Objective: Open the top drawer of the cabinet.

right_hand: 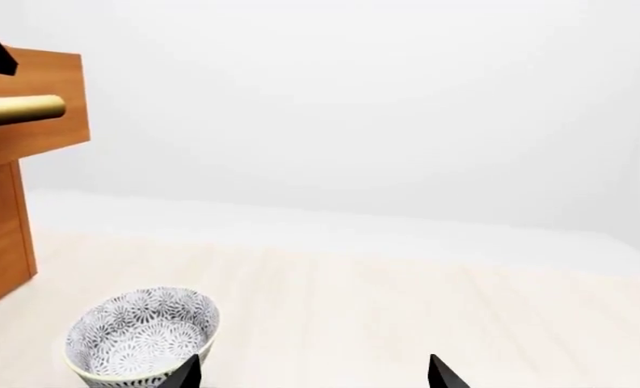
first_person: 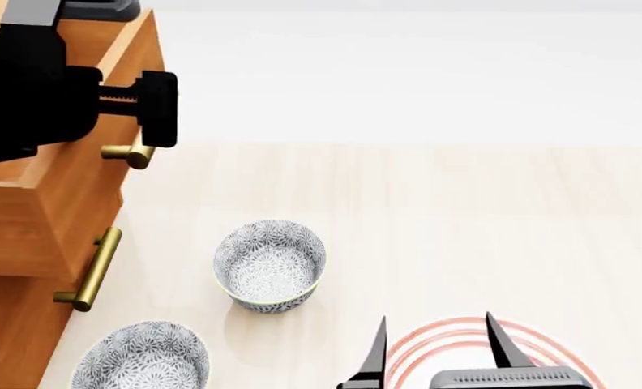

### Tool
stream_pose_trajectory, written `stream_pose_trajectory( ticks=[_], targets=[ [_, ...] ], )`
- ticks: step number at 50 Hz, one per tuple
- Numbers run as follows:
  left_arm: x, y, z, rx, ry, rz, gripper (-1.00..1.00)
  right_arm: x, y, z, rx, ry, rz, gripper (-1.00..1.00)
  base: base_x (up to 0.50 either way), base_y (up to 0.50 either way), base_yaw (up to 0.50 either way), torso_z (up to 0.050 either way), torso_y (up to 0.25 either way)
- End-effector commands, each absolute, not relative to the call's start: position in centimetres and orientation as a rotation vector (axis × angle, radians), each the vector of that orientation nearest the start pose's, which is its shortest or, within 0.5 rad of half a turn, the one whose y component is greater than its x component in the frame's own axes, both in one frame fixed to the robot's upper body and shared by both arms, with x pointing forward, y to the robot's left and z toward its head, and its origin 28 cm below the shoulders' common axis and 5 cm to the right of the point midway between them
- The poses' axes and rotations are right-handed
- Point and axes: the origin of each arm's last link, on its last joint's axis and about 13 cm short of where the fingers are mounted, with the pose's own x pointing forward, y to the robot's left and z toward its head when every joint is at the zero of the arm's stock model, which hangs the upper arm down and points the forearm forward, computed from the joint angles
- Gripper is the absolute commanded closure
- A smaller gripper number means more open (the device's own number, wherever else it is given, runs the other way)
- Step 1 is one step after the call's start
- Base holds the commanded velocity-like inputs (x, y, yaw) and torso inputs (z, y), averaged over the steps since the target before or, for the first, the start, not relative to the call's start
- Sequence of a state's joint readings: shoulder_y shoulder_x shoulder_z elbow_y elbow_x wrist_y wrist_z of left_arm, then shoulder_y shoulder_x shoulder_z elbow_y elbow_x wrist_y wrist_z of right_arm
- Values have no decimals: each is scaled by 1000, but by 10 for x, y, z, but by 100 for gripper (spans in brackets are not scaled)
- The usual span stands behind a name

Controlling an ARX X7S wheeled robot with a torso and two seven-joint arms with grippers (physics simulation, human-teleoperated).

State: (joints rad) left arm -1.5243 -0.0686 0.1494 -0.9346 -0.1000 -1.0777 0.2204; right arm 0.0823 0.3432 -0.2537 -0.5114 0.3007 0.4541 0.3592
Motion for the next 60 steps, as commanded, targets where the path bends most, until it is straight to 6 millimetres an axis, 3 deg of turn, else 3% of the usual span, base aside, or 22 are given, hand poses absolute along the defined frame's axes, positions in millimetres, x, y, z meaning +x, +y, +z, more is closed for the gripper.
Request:
stream_pose_trajectory(
  ticks=[1,60],
  targets=[
    [405,202,258,-45,583,-298,-100,205,-101,97,-72,-51,23,-100,0,0,0,0,0],
    [382,131,259,-83,603,-523,-100,201,-105,96,-69,-50,22,-100,0,0,0,0,0]
  ],
)
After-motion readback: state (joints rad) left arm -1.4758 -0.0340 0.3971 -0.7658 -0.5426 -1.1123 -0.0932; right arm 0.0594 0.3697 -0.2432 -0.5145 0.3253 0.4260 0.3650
